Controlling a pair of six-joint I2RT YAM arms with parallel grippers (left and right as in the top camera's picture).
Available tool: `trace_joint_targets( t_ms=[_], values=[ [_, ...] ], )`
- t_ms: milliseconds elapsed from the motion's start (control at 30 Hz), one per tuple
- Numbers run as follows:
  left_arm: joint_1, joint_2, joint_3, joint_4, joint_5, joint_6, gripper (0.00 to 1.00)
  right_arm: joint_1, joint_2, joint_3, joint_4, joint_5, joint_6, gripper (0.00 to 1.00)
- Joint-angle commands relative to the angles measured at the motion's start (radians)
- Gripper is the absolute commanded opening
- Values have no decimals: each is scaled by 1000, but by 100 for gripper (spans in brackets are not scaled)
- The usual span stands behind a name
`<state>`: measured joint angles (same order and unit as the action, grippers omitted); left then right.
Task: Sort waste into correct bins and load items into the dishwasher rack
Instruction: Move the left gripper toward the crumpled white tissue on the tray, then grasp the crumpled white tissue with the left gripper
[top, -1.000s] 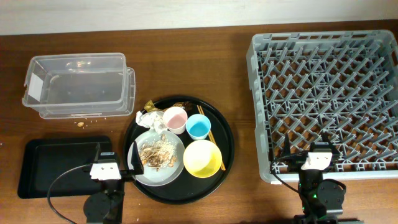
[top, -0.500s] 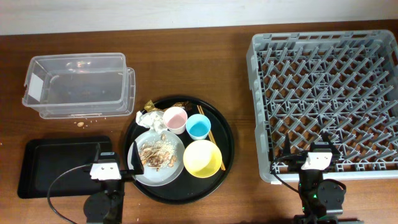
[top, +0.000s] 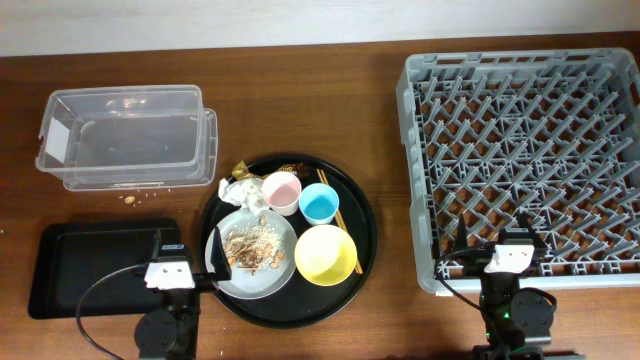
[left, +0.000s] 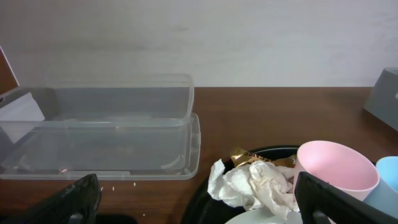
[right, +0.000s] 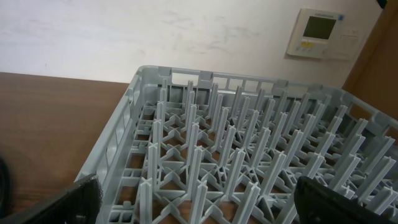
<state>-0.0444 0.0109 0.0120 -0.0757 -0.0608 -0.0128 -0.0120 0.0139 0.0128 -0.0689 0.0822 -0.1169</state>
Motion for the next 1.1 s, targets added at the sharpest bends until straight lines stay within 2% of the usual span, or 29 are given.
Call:
trace_joint_targets(
  t_ms=[0,33,67,167,200,233,267,300,367,400,433,567,667,733,800,833,900,967,1033,1067],
  values=[
    [4,-4,-3,3,-6,-3,99,5,-8,-7,-3,23,-6,99],
    [3,-4,-3,41,34,-3,99,5,-8,-7,-3,23,-6,99],
    [3,-4,-3,77,145,-3,99,5,-8,-7,-3,23,-6,99],
    [3,-4,-3,122,753,-3,99,5,-8,-7,-3,23,-6,99],
    [3,-4,-3,183,1015,-2,99,5,-8,-7,-3,23,-6,99],
    [3,-4,-3,224,1120,-2,99,5,-8,-7,-3,23,-6,99],
    [3,-4,-3,332,1271,-3,99,5,-8,-7,-3,23,-6,99],
    [3,-4,-3,385,1304,-3,99,5,-8,-7,-3,23,-6,99],
    [3,-4,-3,468,1301,-18,99,5,-8,-7,-3,23,-6,99],
    [3,-4,-3,486,1246,-73,99,5,-8,-7,-3,23,-6,99],
    [3,-4,-2,487,1101,-172,99,5,-8,-7,-3,23,-6,99],
    [3,-2,43,473,961,-211,99,5,-8,-7,-3,23,-6,99],
    [3,47,177,204,876,-201,99,5,-8,-7,-3,23,-6,99],
    [3,145,322,-13,851,-72,99,5,-8,-7,-3,23,-6,99],
    [3,312,521,-237,776,41,99,5,-8,-7,-3,23,-6,99],
    [3,436,666,-411,711,88,99,5,-8,-7,-3,23,-6,99],
    [3,610,852,-631,638,97,99,5,-8,-7,-3,23,-6,99],
    [3,780,990,-730,663,87,99,5,-8,-7,-3,23,-6,99],
    [3,908,1017,-759,834,43,99,5,-8,-7,-3,23,-6,99],
    [3,948,1017,-755,855,44,99,5,-8,-7,-3,23,-6,99]
  ],
)
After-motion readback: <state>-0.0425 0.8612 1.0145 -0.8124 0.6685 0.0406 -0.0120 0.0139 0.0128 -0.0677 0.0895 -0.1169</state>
